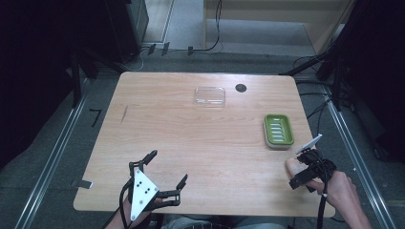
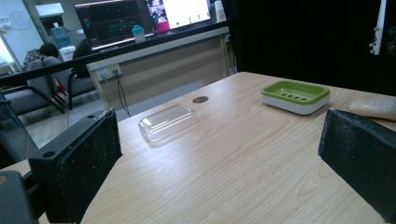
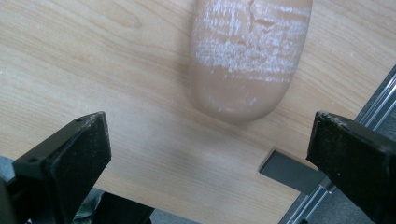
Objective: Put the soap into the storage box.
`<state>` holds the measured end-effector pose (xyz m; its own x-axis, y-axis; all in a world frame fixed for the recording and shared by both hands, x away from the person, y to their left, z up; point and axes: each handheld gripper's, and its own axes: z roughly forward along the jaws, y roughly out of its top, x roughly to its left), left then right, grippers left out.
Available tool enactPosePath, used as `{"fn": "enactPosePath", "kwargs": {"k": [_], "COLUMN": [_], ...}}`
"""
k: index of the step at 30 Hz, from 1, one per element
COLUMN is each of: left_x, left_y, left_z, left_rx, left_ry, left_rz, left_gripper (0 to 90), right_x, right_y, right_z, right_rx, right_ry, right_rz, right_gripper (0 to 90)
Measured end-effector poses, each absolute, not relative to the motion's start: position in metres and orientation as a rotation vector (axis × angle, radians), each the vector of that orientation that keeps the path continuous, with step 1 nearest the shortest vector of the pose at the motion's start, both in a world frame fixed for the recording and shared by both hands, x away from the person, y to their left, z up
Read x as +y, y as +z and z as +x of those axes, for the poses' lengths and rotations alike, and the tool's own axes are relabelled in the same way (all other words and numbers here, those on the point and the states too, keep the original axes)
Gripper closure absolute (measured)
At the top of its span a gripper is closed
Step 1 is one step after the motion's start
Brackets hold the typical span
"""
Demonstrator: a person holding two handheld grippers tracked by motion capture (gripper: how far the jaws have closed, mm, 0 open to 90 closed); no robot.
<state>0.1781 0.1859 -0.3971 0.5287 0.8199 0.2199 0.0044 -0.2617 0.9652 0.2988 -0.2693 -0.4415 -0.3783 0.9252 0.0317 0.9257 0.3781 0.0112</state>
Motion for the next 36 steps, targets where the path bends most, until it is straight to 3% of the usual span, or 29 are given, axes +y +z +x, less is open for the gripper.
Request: {"fn": "enactPosePath", "kwargs": {"k": [36], "left_x": [0.185], "left_y": [-0.397], "left_z": [0.178], "left_rx": [0.69], "left_ry": [0.922], "left_rz": [1.66], "left_gripper": [0.0], "right_x": [-0.27], "right_y": [-0.458], "right_z": [0.344], "right_rx": [-2.485], "right_ry": [-0.032], "right_rz": [-1.794], "right_gripper": [0.2]}}
